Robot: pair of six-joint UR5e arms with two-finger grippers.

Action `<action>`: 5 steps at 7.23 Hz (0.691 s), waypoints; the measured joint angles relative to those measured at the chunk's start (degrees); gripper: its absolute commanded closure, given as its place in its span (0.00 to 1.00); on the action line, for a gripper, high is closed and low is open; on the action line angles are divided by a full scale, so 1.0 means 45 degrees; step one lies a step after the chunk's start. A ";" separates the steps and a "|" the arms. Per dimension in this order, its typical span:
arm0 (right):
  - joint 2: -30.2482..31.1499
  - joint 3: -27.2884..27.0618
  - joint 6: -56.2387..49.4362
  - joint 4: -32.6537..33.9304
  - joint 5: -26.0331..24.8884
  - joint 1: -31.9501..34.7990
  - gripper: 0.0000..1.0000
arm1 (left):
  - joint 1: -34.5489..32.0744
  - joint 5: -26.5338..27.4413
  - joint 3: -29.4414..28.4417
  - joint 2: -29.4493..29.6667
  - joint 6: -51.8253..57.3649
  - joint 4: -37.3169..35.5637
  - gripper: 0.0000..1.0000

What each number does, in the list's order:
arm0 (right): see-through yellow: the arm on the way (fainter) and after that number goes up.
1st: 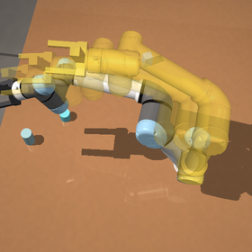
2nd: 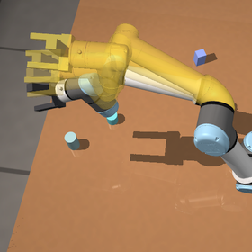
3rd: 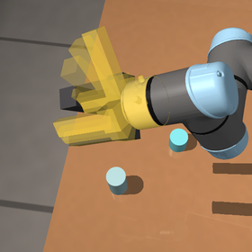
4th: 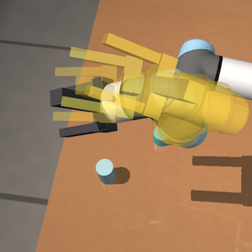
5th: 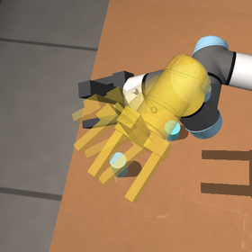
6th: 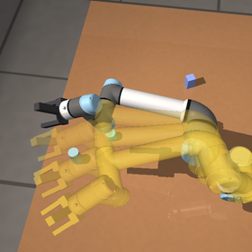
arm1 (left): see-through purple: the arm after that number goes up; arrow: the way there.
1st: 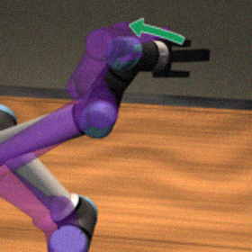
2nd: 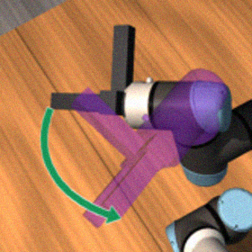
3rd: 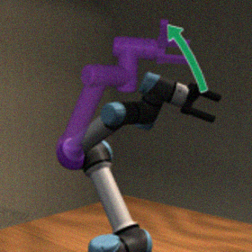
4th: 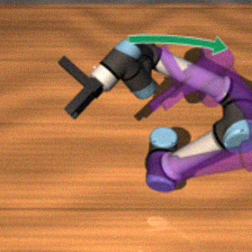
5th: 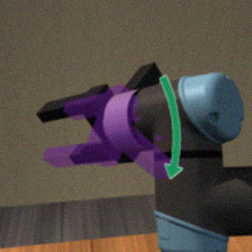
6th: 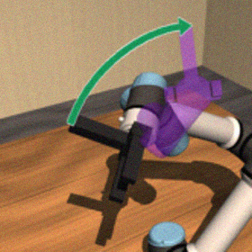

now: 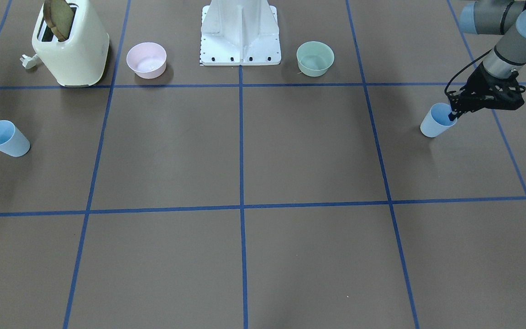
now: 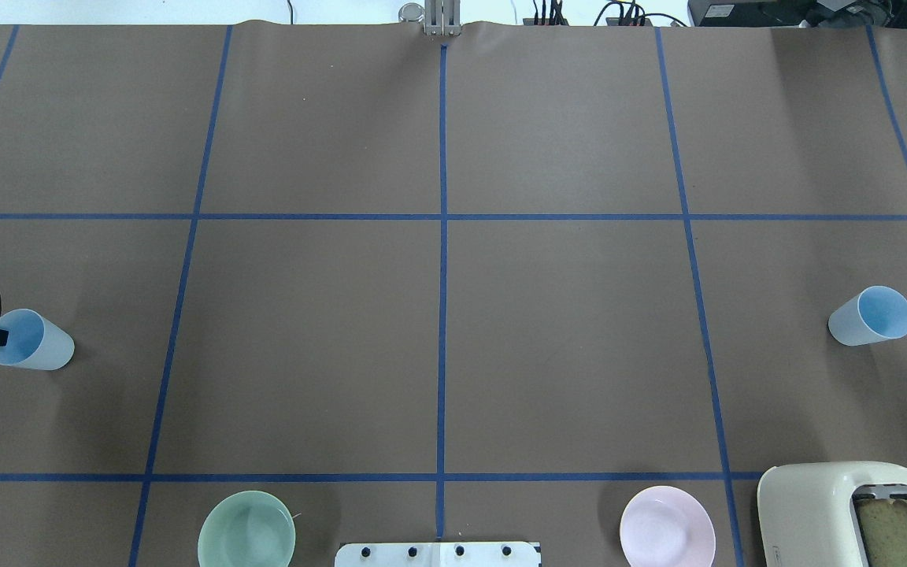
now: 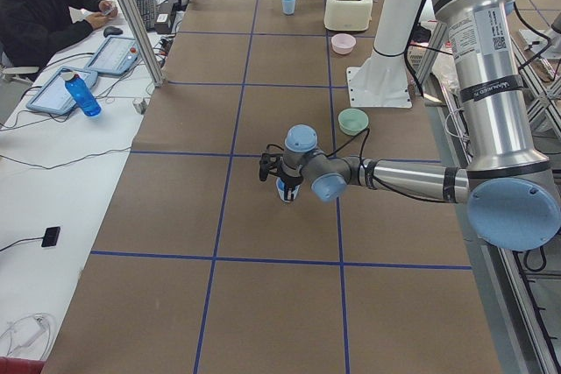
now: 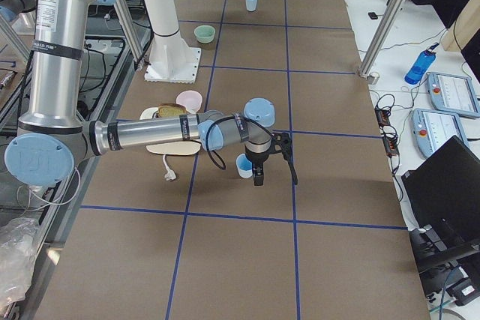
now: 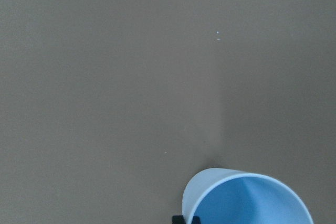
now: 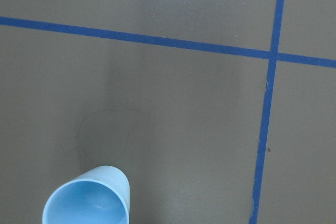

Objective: Stack blue cups with both arms
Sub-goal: 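Close the left gripper on its cup while the right gripper grasps the other cup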

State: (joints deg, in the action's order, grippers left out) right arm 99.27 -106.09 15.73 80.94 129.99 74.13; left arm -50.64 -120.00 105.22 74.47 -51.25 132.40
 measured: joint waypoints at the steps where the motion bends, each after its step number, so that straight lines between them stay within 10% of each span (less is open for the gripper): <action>1: 0.0011 0.0117 0.0006 0.0002 0.0016 -0.0012 0.00 | -0.0040 -0.0275 0.0224 0.0058 -0.0003 -0.0047 1.00; 5: -0.0307 0.0479 0.1352 -0.0528 0.0220 -0.0939 0.00 | -0.0416 -0.1386 0.1540 0.0938 -0.0054 -0.2203 1.00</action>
State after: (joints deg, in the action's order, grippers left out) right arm 97.89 -103.93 21.81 78.56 130.98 69.91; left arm -52.52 -126.23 112.15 78.69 -51.49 122.49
